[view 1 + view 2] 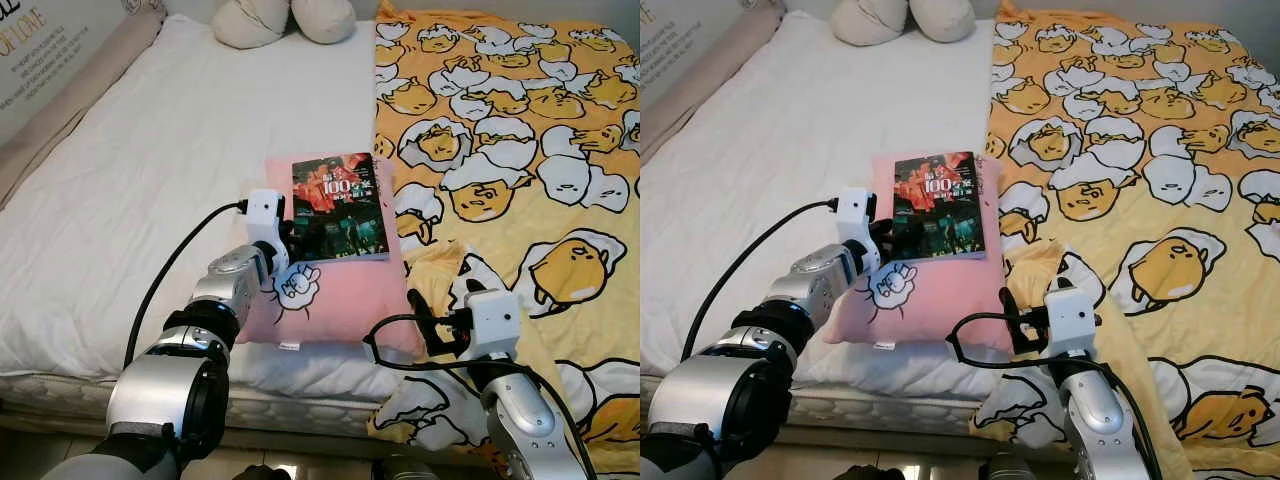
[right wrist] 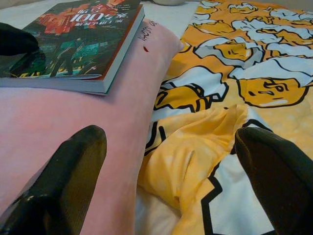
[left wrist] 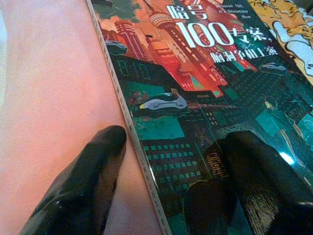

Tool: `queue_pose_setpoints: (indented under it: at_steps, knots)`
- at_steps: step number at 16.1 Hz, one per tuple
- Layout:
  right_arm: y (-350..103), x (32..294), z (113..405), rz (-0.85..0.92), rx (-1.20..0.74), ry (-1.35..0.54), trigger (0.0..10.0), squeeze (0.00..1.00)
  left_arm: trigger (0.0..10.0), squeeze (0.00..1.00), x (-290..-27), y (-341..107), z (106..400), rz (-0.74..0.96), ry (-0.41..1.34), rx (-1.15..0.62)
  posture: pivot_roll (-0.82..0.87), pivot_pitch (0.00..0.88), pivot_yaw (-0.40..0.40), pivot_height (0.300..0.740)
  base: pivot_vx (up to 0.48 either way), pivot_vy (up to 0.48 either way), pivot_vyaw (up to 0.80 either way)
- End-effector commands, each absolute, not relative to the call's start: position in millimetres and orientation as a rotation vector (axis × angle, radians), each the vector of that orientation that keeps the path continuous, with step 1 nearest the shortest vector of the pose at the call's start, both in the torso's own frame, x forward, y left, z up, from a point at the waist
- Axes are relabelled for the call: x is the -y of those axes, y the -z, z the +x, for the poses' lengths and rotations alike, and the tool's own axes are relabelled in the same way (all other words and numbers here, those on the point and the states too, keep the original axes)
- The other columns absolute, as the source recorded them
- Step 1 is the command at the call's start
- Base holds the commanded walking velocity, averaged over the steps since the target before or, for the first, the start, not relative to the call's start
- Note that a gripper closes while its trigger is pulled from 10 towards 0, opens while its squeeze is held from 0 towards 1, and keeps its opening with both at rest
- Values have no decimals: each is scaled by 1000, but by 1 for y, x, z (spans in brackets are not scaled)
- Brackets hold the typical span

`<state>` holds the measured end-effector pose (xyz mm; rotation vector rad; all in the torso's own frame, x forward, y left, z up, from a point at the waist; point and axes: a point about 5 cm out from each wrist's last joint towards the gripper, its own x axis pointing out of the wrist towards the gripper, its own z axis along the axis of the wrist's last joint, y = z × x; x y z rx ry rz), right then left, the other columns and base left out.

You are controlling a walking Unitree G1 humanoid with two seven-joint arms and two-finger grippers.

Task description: Clean up the room

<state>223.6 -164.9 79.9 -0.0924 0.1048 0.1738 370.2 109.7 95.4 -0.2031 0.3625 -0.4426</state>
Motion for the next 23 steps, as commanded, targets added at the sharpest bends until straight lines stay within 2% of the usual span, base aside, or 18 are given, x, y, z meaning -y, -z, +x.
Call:
queue_pose_setpoints:
  at_steps: [1,5,9,11,14,20,23]
  knots:
    - [-78,166,223,-89,-122,-174,10000,0,0,0,-112,-79,362,-194,430,-441,-298,61,68,740,0,0,0]
    - [-77,165,223,-87,-126,-173,10000,0,0,0,-114,-76,361,-208,422,-448,-299,66,67,740,0,0,0]
    - [-76,166,224,-84,-132,-171,10000,0,0,0,-127,-78,363,-168,369,-432,-296,66,66,740,0,0,0]
    - [-76,166,225,-83,-135,-168,10000,0,0,0,-144,-87,369,-41,309,-390,-292,66,67,740,0,0,0]
    - [-74,166,224,-83,-141,-169,10000,0,0,0,-162,-100,376,33,246,-340,-287,65,66,740,0,0,0]
    - [-73,167,225,-89,-146,-171,10000,0,0,0,-147,-112,381,-46,300,-266,-289,64,62,740,0,0,0]
    - [-74,168,226,-89,-140,-163,10000,0,0,0,-143,-128,384,-2,345,-139,-286,59,63,740,0,0,0]
